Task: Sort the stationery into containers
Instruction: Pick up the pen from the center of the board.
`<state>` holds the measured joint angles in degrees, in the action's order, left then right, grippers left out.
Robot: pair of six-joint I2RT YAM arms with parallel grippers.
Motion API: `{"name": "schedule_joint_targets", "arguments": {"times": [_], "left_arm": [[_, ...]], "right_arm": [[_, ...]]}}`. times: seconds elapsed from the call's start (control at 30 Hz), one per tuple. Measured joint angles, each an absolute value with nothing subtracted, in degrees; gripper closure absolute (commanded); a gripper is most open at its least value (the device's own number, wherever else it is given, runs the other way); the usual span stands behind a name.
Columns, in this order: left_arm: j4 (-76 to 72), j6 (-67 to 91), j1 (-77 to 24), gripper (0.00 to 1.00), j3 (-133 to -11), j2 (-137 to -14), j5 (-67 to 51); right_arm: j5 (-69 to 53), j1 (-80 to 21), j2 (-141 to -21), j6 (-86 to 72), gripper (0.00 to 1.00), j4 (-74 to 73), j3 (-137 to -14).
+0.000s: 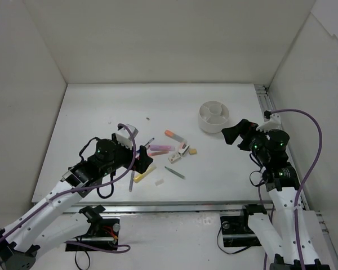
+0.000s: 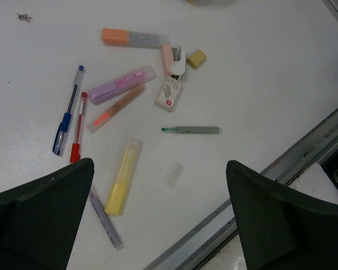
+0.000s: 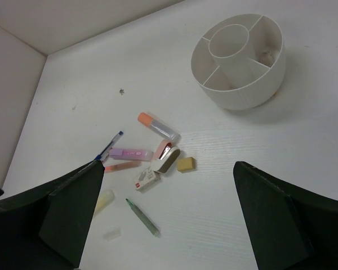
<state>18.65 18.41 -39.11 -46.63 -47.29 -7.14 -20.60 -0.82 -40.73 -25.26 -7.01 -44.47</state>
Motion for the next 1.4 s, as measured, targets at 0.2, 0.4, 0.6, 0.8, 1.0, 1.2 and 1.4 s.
{"name": "schedule_joint_targets", "arguments": {"times": [0.2, 0.4, 0.6, 0.8, 1.0, 1.2, 1.4], "left_arm": [[18.7, 18.4, -41.1, 0.0, -41.0, -47.0, -8.1], [16.5, 16.1, -46.4, 0.0, -37.0, -52.7, -10.4], [14.0, 13.7, -52.1, 0.11, -37.2, -63.3, -7.9], [13.4, 12.7, -52.8, 0.28, -40.1, -75.9, -4.9], [12.9, 11.8, -54.3, 0.44, -44.2, -83.5, -2.4], [12.7, 11.6, -55.1, 0.58, -44.8, -84.9, -1.6], [12.6, 12.7, -55.6, 0.64, -44.6, -85.1, -1.4]], "right_arm": [[-28.0, -0.8, -42.1, -23.0, 0.02, -6.9, -44.5], [-36.7, -2.6, -51.6, -21.1, 0.02, -7.1, -45.2], [-38.7, -5.3, -55.8, -20.4, 0.02, -7.6, -45.3], [-38.8, -6.2, -55.8, -19.4, 0.02, -7.6, -45.4], [-38.3, -6.4, -56.1, -18.8, 0.02, -7.7, -45.4], [-37.6, -6.4, -57.0, -18.1, 0.02, -8.3, -45.4], [-36.9, -6.4, -56.8, -17.8, 0.02, -8.5, -45.4]]}}
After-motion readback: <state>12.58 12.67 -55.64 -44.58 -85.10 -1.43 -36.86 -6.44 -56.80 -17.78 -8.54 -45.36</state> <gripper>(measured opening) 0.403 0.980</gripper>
